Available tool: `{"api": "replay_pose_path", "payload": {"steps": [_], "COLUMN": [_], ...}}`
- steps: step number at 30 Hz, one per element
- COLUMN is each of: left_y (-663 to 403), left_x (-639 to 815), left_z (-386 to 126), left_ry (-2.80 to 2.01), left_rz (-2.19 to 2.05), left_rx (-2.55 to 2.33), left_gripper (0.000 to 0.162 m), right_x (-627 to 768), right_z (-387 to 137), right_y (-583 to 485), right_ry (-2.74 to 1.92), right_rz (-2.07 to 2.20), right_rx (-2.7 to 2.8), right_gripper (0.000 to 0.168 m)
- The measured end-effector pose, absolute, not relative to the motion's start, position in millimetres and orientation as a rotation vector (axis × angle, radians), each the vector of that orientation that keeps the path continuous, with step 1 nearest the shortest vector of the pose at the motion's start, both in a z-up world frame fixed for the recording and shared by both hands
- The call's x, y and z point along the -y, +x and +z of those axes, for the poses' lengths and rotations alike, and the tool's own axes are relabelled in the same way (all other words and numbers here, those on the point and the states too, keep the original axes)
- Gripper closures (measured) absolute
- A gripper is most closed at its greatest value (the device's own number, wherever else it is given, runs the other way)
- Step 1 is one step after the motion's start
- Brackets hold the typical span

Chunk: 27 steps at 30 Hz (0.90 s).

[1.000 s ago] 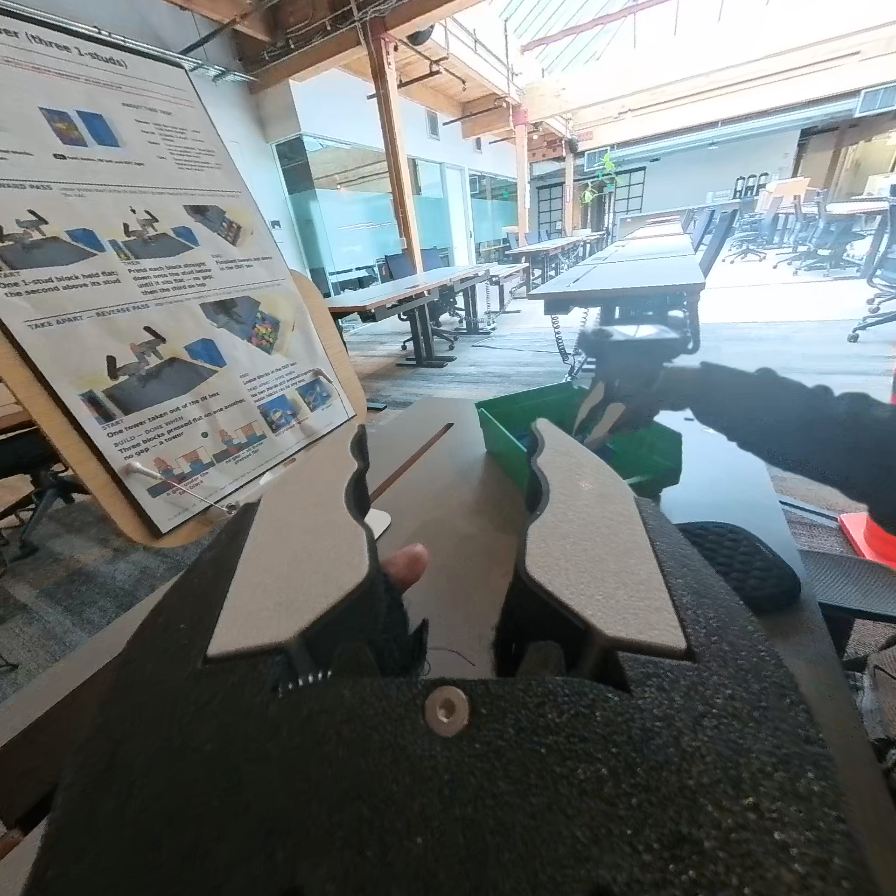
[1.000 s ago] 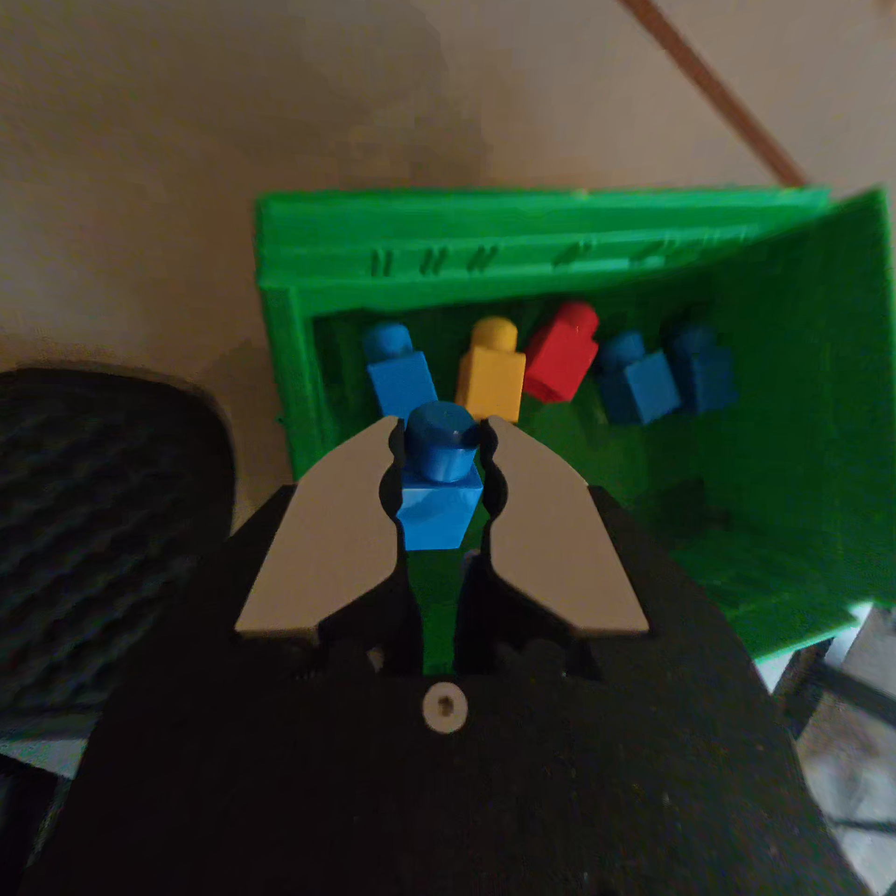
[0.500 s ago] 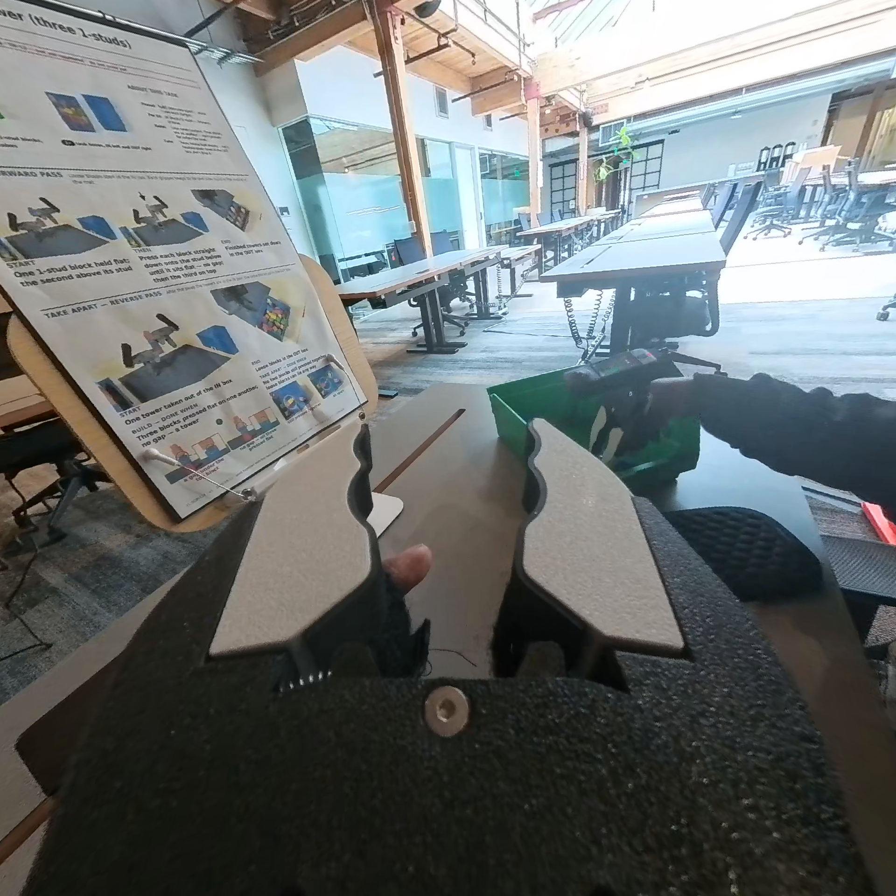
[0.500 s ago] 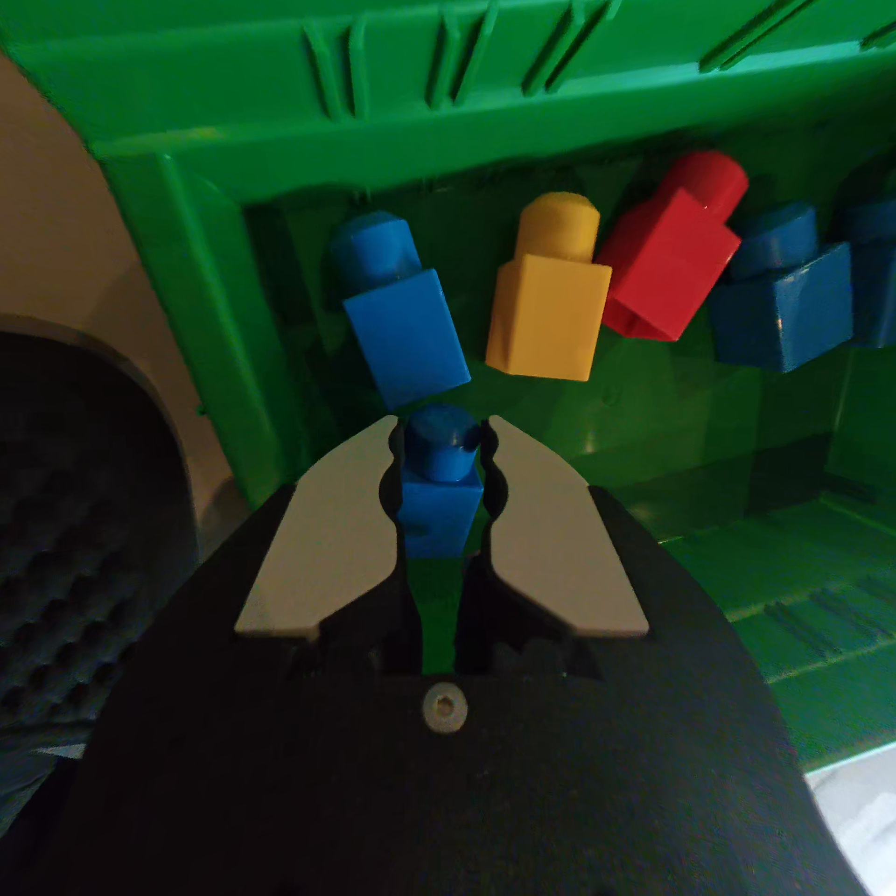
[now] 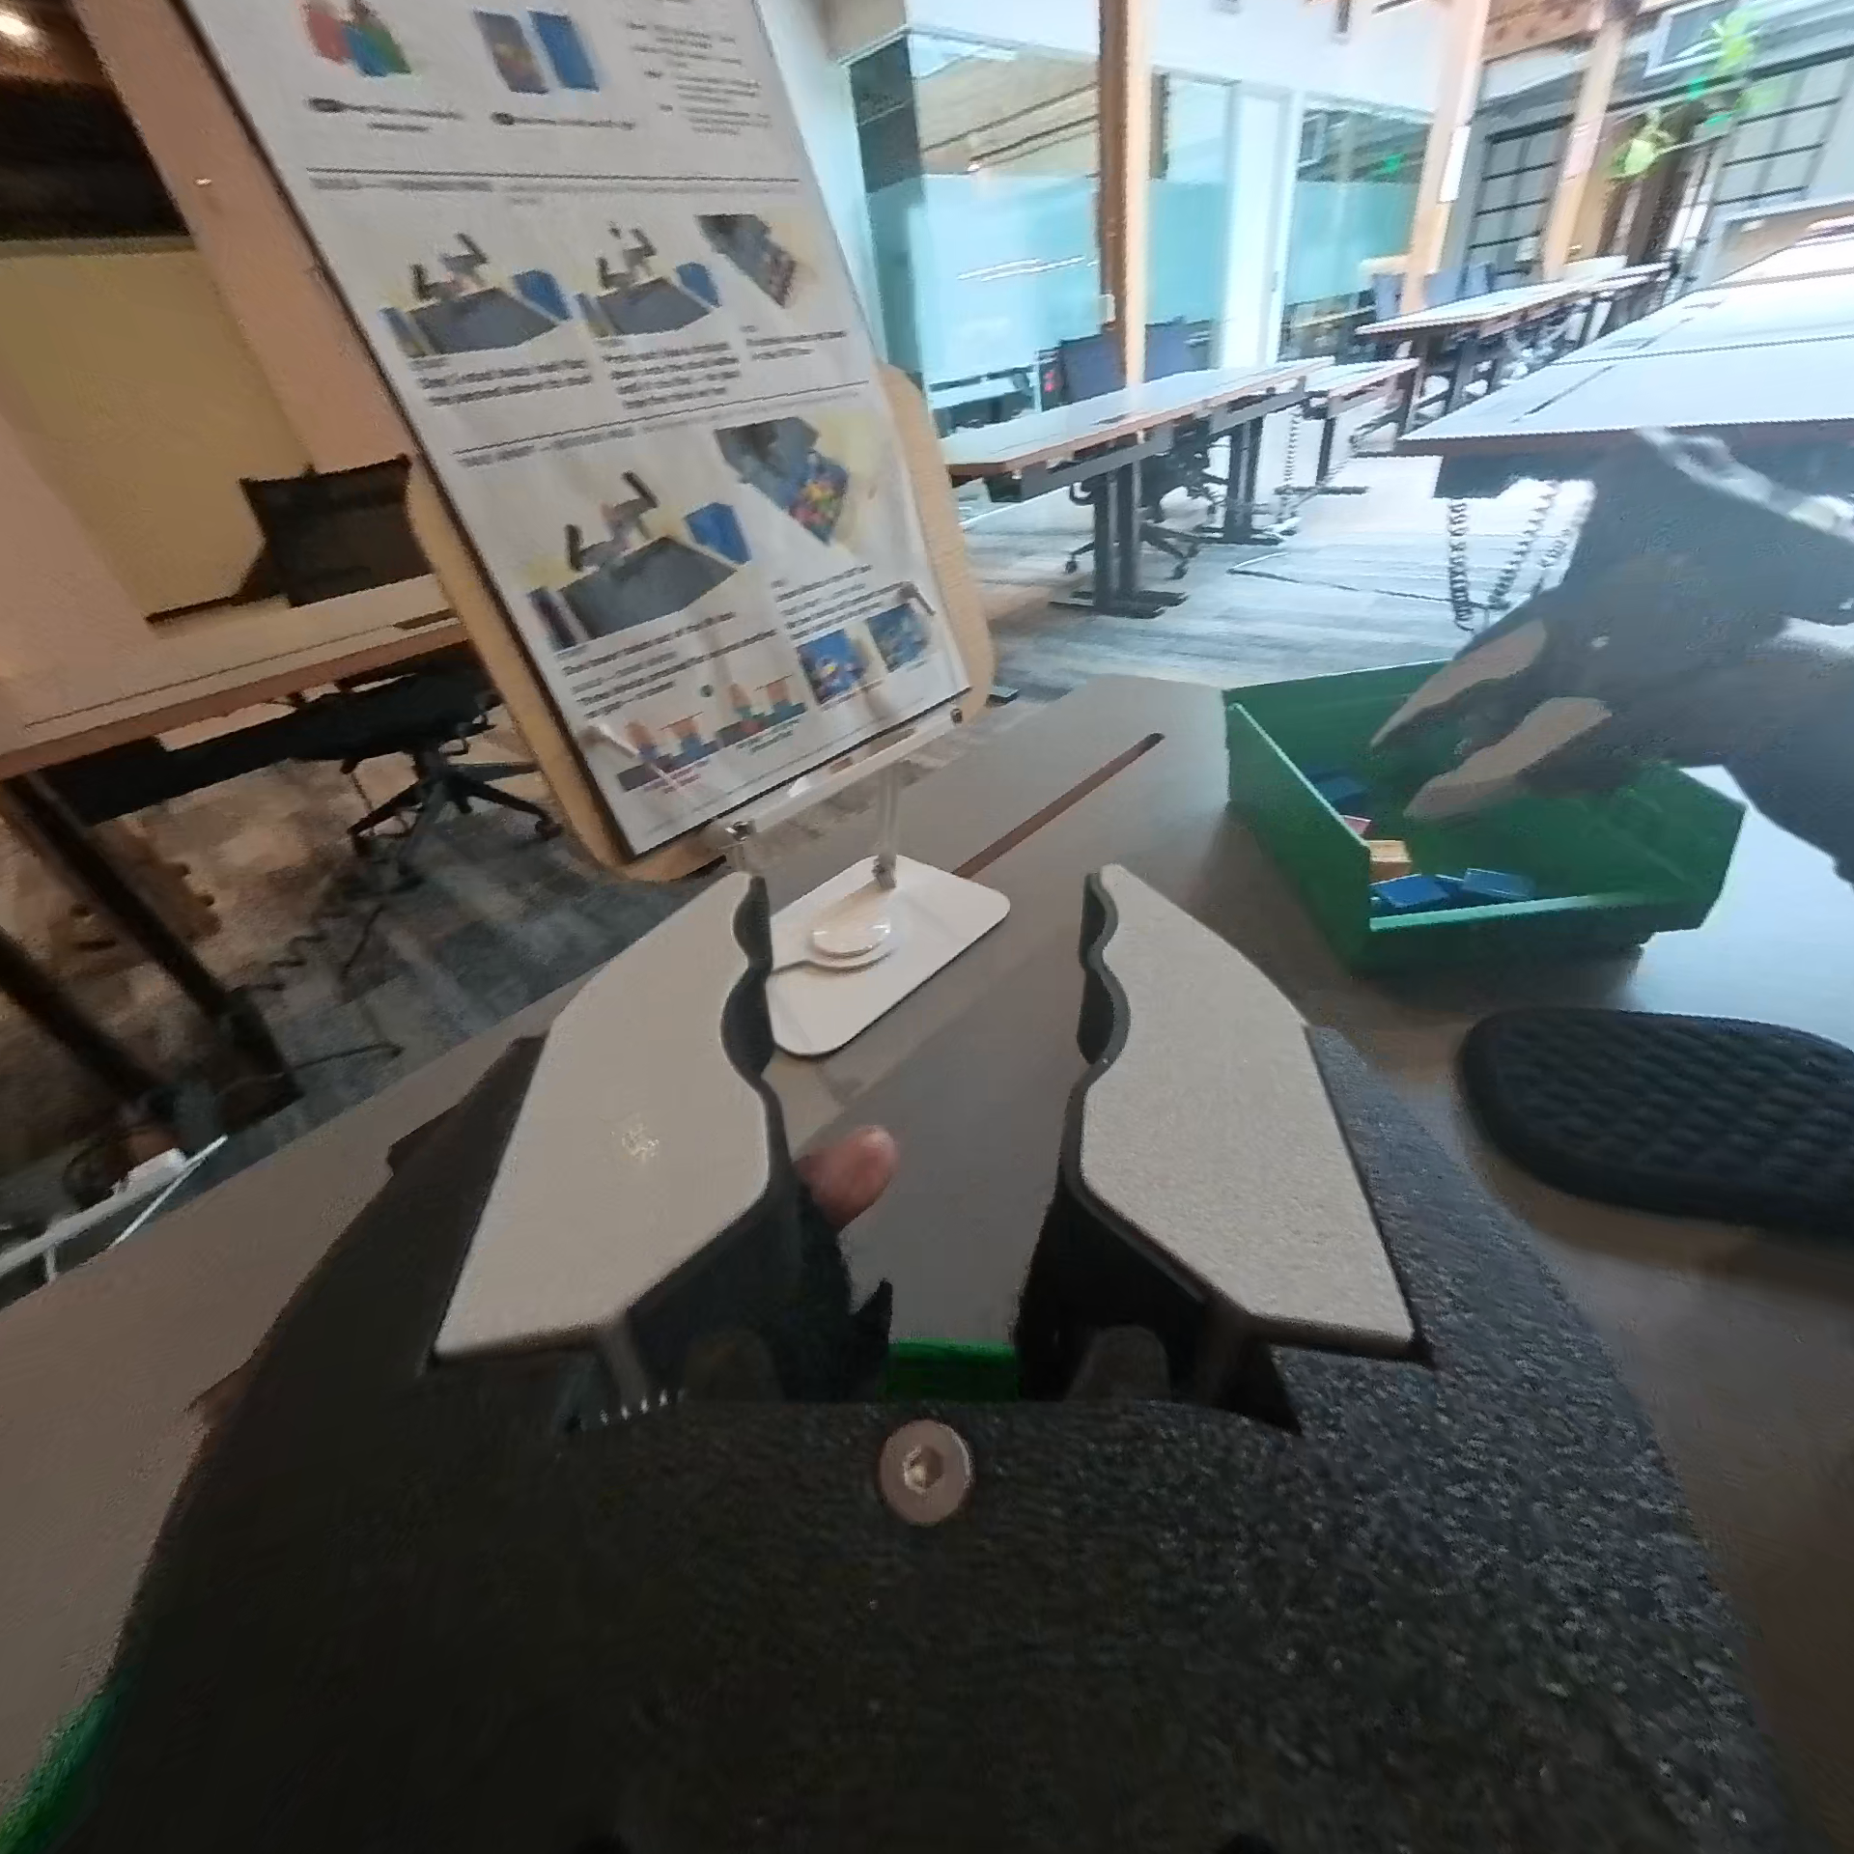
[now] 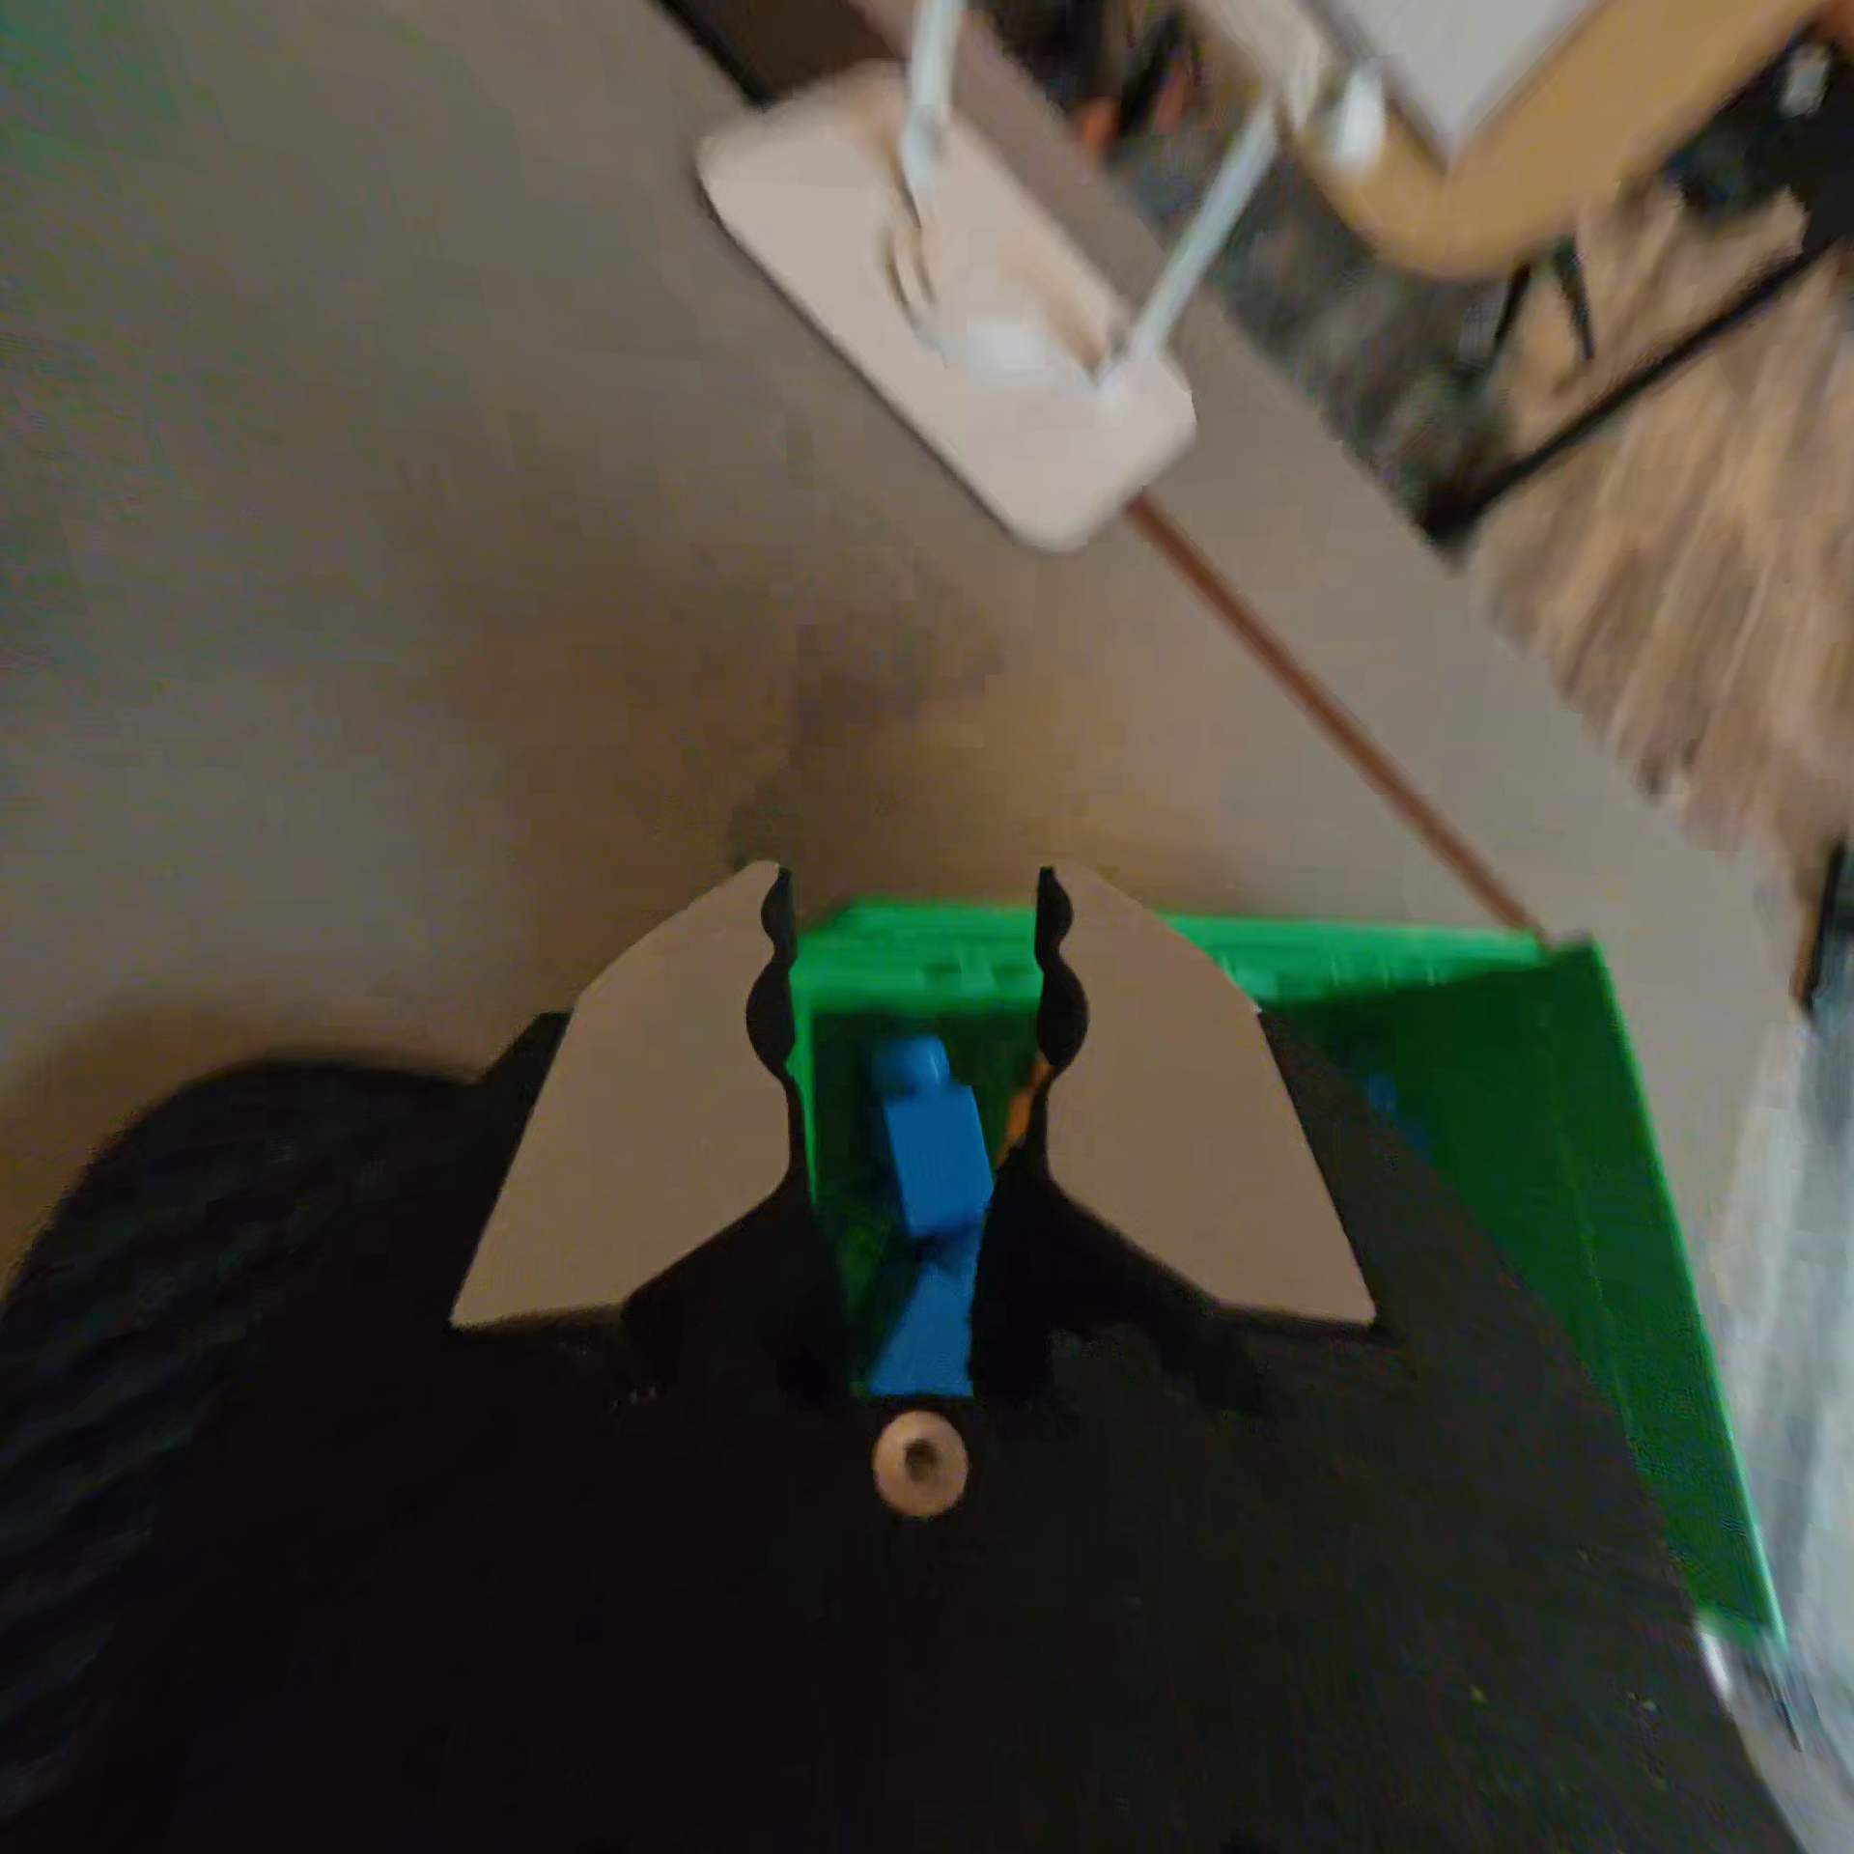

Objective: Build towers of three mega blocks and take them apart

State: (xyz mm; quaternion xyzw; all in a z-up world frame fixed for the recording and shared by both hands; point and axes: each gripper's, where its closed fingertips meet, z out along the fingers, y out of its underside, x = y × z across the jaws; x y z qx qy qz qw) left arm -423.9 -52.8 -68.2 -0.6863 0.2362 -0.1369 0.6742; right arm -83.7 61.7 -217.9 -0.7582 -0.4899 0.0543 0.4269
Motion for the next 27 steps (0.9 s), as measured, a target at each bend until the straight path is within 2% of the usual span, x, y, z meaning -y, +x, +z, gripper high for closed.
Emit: {"api": "replay_pose_path", "payload": {"steps": [8, 16, 27], "left_y": [-462.3, -523.9, -563.3], "left_x": [62.9, 72.9, 140.1], "left_z": [-70.5, -113.1, -194.1], "left_ry": [-1.598, -1.901, -2.424], "left_rz": [-0.176, 0.125, 0.290], "left_rx": [-0.399, -0.189, -0.076], "left_gripper": [0.104, 0.105, 0.108], "right_x": [-33.4, -28.7, -43.2], "right_z": [-173.7, -212.4, -228.6], "right_y": [-205.5, -260.4, -250.5], "right_ry": [-1.437, -1.382, -1.451], "right_rz": [0.509, 0.635, 0.702], "right_rx": [1.245, 1.279, 1.181], "right_gripper": [0.123, 0.125, 0.127]}}
